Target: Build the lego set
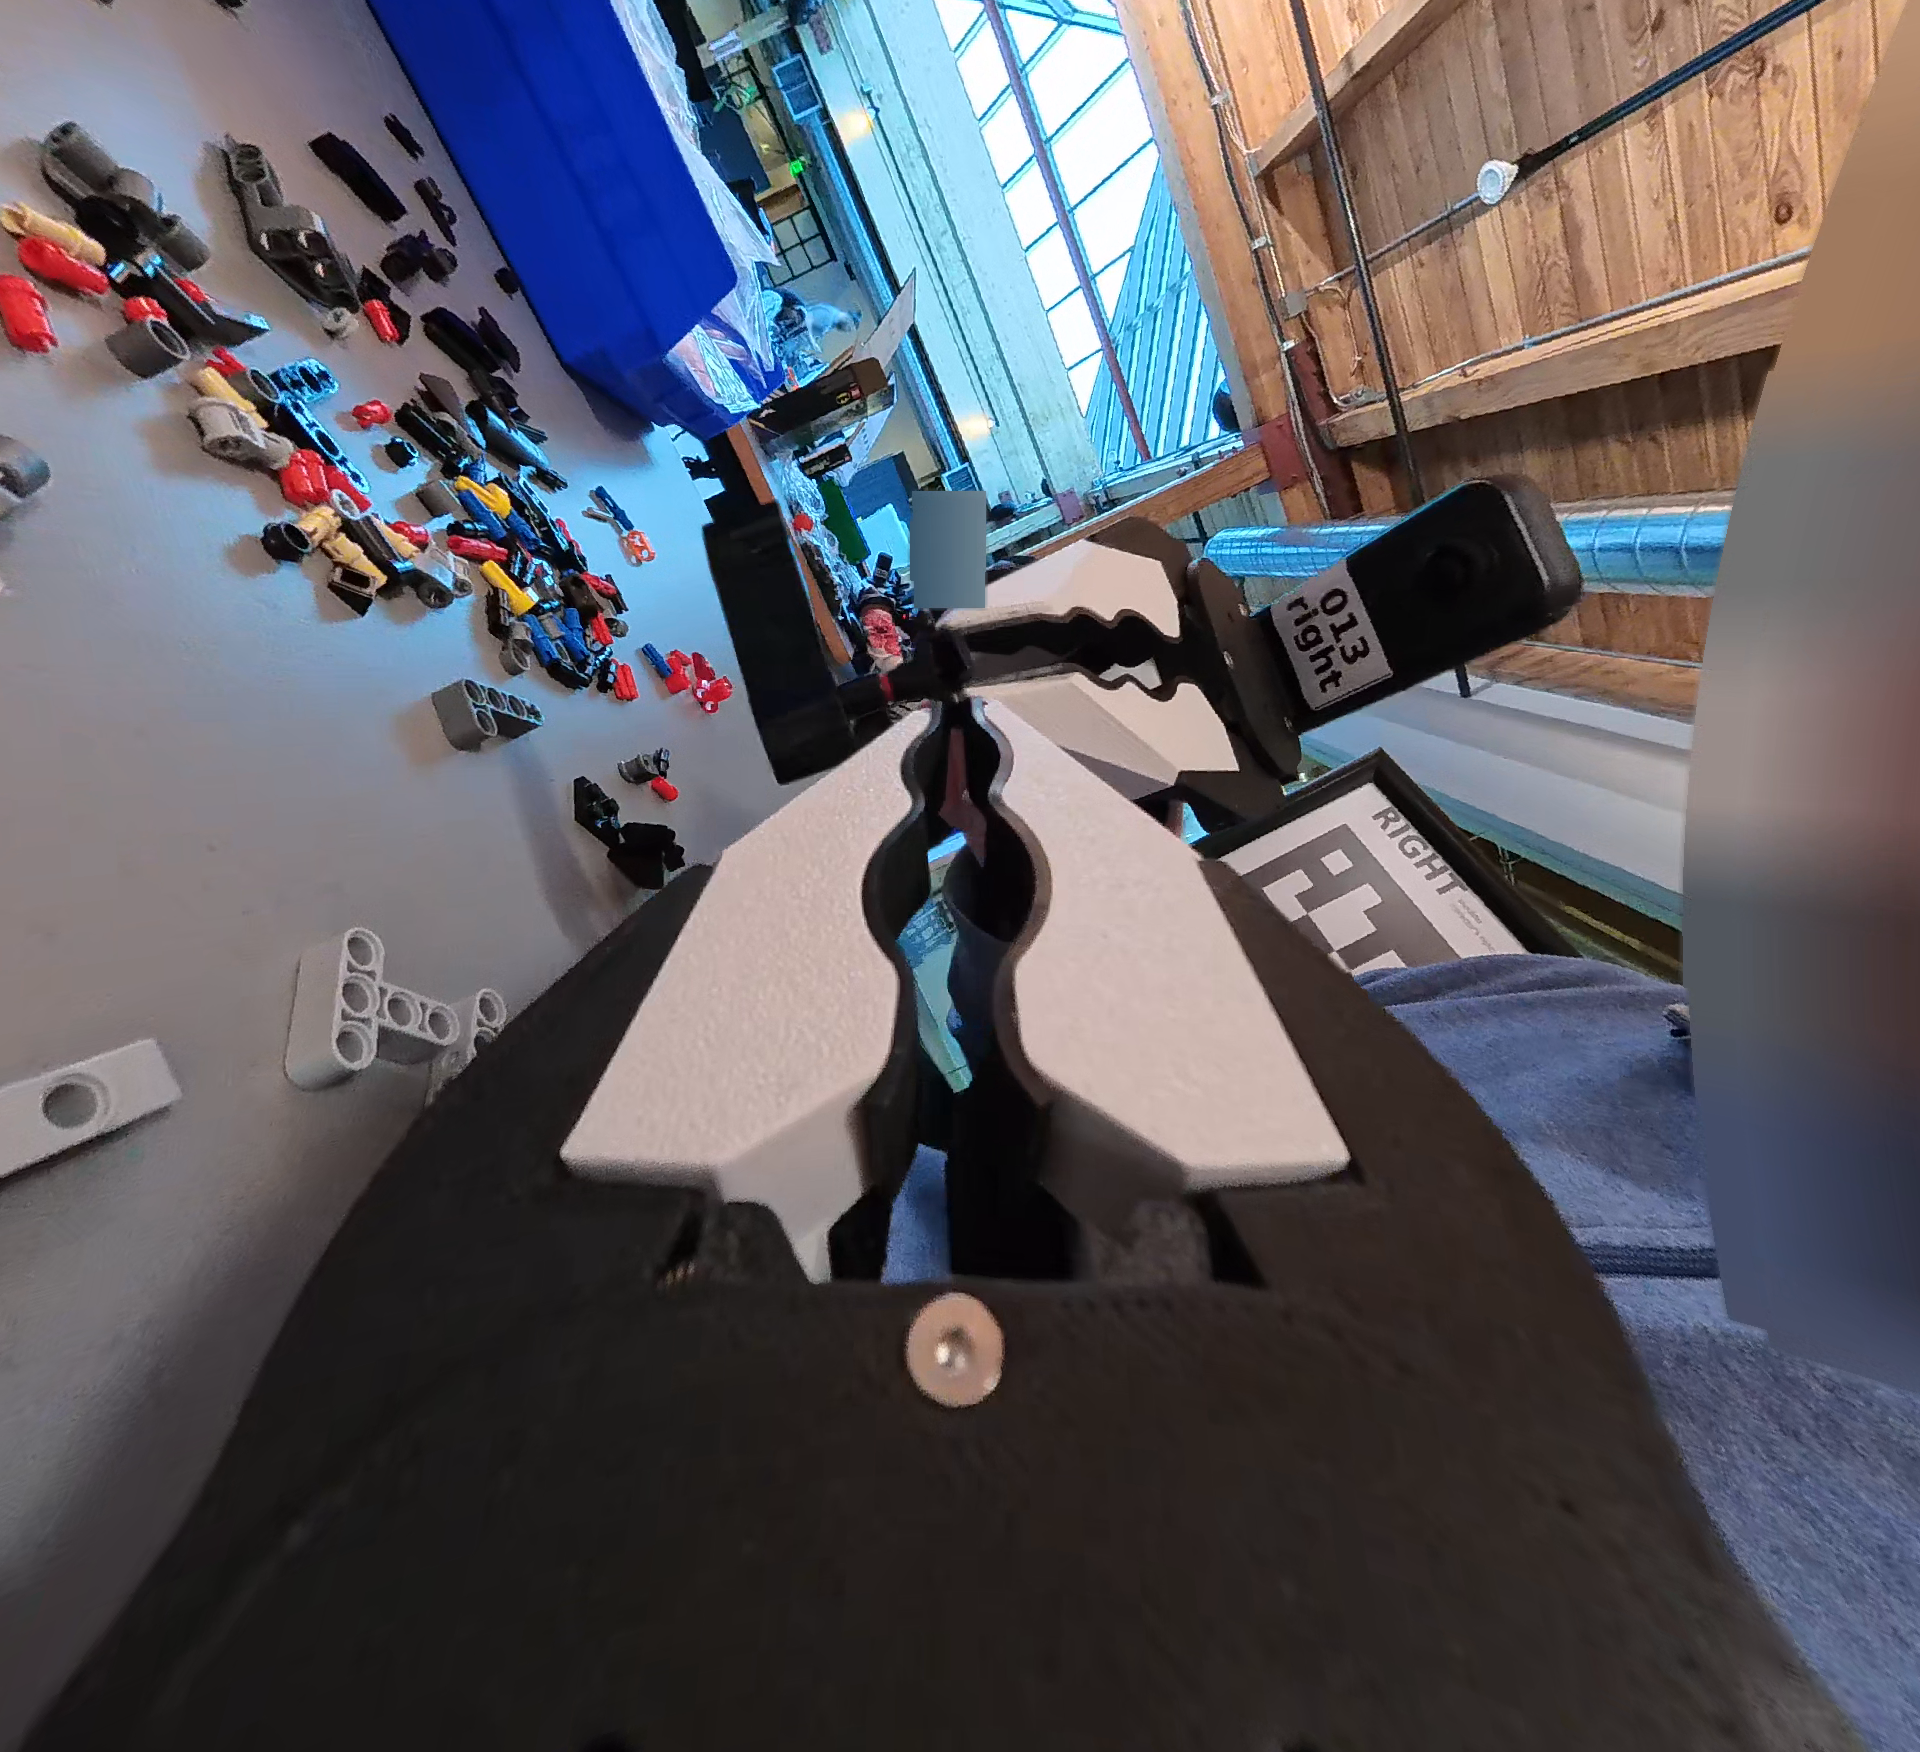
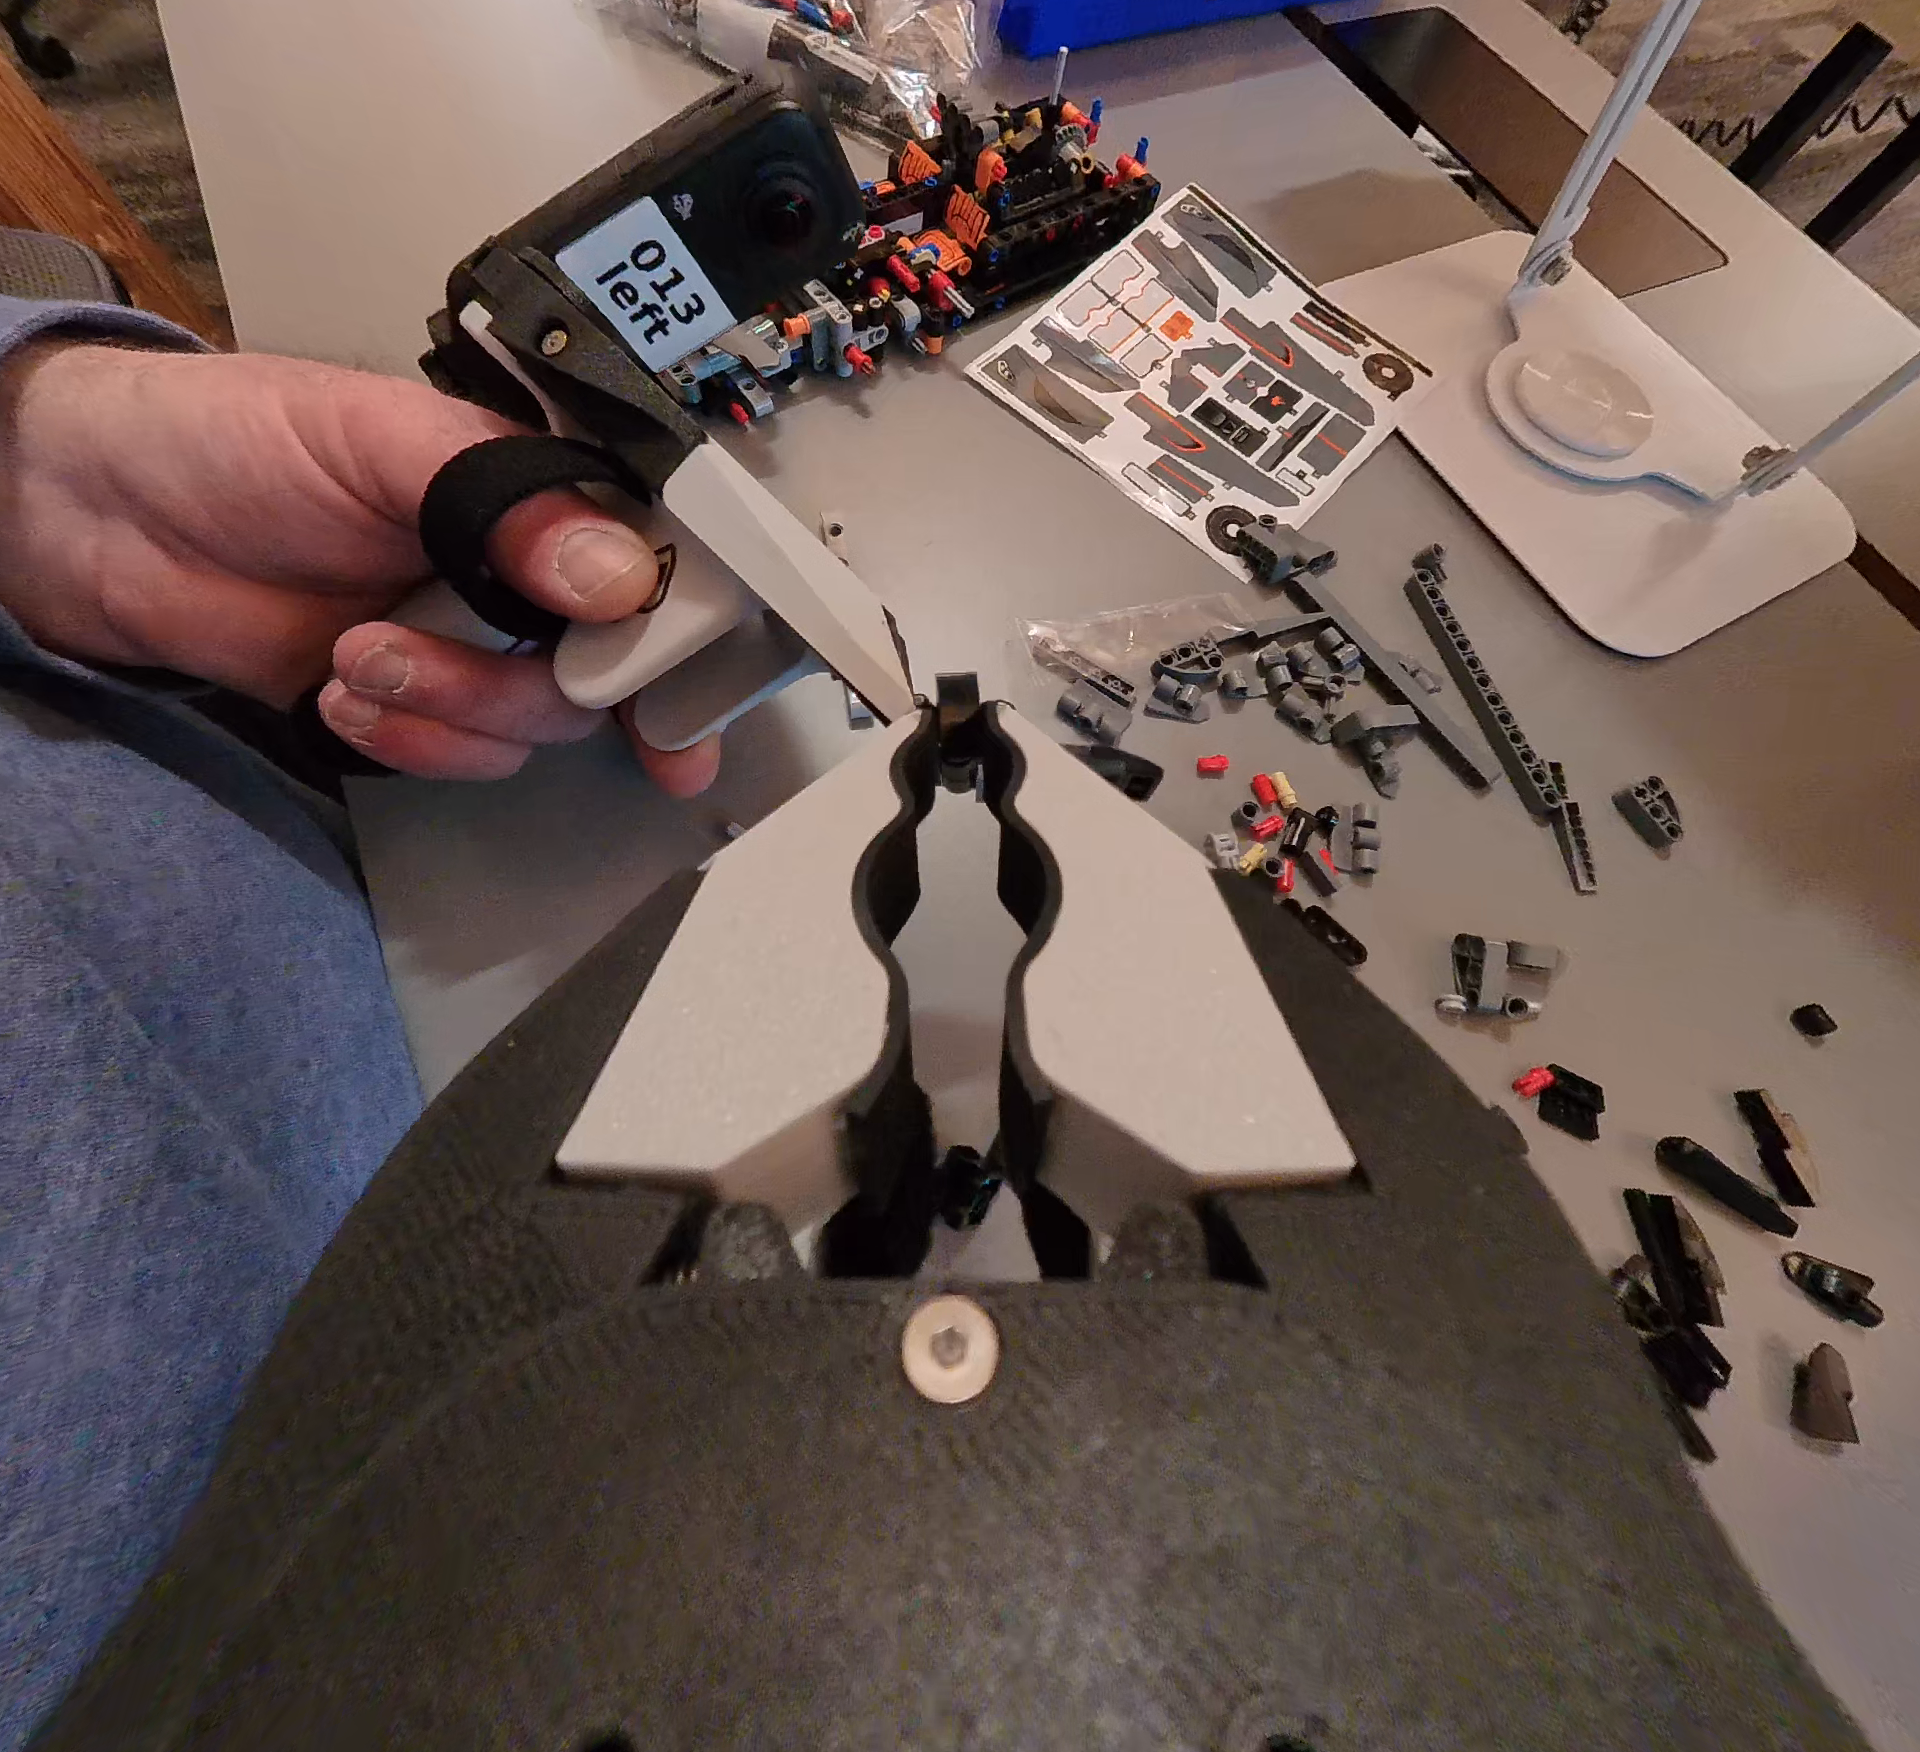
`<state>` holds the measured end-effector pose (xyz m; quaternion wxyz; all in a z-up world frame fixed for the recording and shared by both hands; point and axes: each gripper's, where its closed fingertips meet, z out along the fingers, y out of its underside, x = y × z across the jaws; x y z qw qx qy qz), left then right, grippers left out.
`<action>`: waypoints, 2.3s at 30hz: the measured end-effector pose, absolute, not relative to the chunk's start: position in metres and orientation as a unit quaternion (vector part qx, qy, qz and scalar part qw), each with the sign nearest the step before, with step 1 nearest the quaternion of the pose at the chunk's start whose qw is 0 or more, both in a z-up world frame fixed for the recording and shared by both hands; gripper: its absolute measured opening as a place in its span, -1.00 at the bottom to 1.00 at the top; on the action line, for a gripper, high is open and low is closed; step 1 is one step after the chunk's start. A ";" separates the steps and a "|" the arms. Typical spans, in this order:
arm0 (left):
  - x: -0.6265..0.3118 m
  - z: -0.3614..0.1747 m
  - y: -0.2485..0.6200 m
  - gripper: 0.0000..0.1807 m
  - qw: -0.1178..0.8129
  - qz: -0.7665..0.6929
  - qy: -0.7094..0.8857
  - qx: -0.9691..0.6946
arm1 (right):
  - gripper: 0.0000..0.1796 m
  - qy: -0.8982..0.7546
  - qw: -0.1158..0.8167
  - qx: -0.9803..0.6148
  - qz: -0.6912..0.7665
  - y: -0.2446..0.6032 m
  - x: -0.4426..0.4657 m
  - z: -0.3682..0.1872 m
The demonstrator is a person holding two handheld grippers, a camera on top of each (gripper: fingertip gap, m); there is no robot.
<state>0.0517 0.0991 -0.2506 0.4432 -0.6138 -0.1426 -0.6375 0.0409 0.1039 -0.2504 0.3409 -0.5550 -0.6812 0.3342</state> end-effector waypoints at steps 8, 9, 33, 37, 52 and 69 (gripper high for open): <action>0.051 -0.250 0.099 -1.00 0.440 -0.644 -0.147 -0.608 | -0.90 -0.671 0.336 -0.559 0.352 0.104 0.042 -0.249; 0.051 -0.250 0.099 -1.00 0.439 -0.645 -0.148 -0.608 | -0.90 -0.669 0.335 -0.560 0.355 0.105 0.042 -0.249; 0.063 -0.229 0.098 -1.00 0.497 -0.614 -0.090 -0.606 | -0.83 -0.412 0.211 -0.627 0.627 0.107 0.058 -0.228; 0.064 -0.230 0.099 -1.00 0.501 -0.605 -0.084 -0.613 | -0.87 -0.405 0.210 -0.624 0.634 0.107 0.057 -0.227; 0.067 -0.228 0.097 -1.00 0.506 -0.567 -0.046 -0.648 | -0.93 -0.403 0.192 -0.602 0.662 0.103 0.056 -0.223; 0.066 -0.173 0.077 -0.99 0.518 -0.509 0.096 -0.681 | -0.94 -0.446 0.167 -0.528 0.704 0.085 0.056 -0.166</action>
